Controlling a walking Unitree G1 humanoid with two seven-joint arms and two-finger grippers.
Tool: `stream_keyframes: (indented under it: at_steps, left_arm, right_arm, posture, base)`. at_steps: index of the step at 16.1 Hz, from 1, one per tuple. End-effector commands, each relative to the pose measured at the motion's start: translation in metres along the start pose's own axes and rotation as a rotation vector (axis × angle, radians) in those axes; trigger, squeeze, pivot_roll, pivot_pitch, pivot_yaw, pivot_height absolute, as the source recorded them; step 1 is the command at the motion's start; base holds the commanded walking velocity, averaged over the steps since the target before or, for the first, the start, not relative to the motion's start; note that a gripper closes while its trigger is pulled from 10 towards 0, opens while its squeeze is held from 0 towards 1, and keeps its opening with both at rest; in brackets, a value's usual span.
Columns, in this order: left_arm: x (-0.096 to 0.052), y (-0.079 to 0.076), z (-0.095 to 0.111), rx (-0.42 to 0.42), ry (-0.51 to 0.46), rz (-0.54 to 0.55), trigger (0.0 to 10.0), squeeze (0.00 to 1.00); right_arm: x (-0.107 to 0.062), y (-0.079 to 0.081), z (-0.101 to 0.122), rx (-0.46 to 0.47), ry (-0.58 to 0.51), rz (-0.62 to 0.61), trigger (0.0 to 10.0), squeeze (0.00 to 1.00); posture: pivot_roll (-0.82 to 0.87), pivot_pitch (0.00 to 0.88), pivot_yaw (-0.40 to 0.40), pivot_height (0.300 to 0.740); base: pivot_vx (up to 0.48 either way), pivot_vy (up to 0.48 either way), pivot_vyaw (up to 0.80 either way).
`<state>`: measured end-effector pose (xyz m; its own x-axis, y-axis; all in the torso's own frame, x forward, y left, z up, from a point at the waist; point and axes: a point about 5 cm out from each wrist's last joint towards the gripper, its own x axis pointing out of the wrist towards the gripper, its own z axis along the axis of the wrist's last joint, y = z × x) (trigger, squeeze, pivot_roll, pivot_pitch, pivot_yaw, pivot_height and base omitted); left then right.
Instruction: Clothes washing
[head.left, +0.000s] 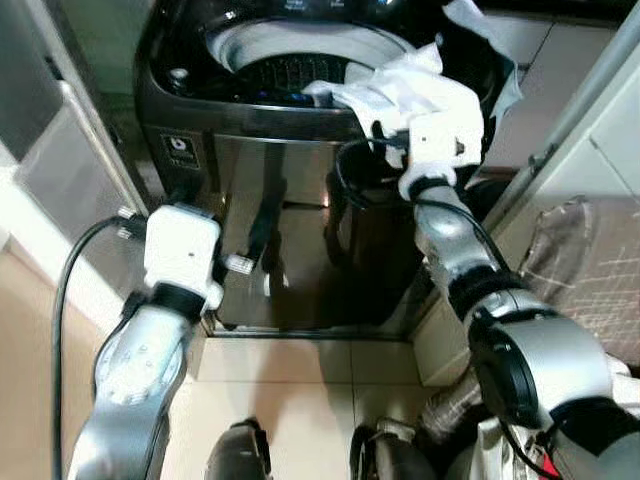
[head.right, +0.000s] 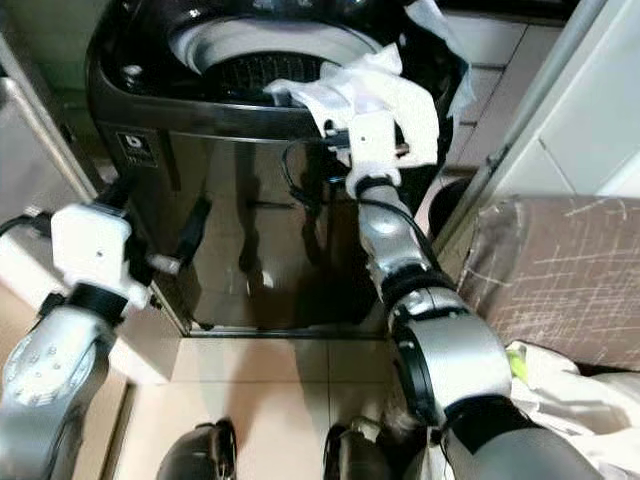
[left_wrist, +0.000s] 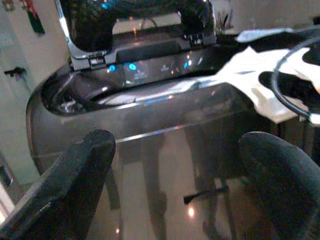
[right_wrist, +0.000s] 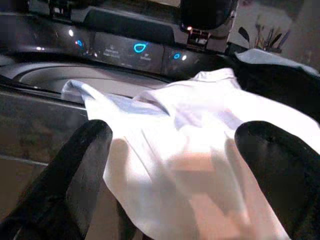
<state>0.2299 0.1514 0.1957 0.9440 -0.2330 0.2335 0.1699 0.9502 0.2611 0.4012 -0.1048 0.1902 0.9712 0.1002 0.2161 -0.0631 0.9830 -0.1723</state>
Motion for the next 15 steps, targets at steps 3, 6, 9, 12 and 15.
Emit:
stream_keyframes:
  at_steps: [3, 6, 9, 12, 15]
  left_arm:
    - [-0.009, 0.005, 0.006, 0.024, 0.014, 0.019, 10.0, 0.0]
    - [-0.013, 0.003, 0.009, 0.026, 0.028, 0.026, 10.0, 0.0]
    - [-0.011, 0.001, 0.009, 0.017, 0.03, 0.028, 10.0, 0.0]
    - [-0.01, 0.0, 0.008, 0.009, 0.032, 0.037, 10.0, 0.0]
    - [-0.005, 0.0, 0.006, 0.005, 0.023, 0.044, 10.0, 0.0]
  right_arm:
    - [0.005, 0.001, 0.001, 0.002, 0.071, -0.026, 10.0, 0.0]
    - [0.01, 0.003, 0.006, -0.033, 0.111, -0.02, 10.0, 0.0]
    - [0.022, 0.007, 0.031, -0.094, 0.055, 0.015, 10.0, 0.0]
    - [0.032, 0.018, 0.062, -0.135, -0.049, 0.064, 10.0, 0.0]
    - [0.039, 0.037, 0.109, -0.154, -0.239, 0.133, 10.0, 0.0]
  posture:
    - [0.28, 0.243, -0.031, 0.74]
    - [0.29, 0.25, -0.045, 0.74]
    - [0.28, 0.249, -0.058, 0.74]
    - [0.27, 0.244, -0.067, 0.74]
    - [0.25, 0.225, -0.077, 0.74]
  base:
    - [0.0, 0.0, 0.0]
    - [0.0, 0.0, 0.0]
    - [0.0, 0.0, 0.0]
    - [0.0, 0.0, 0.0]
    - [0.0, 0.0, 0.0]
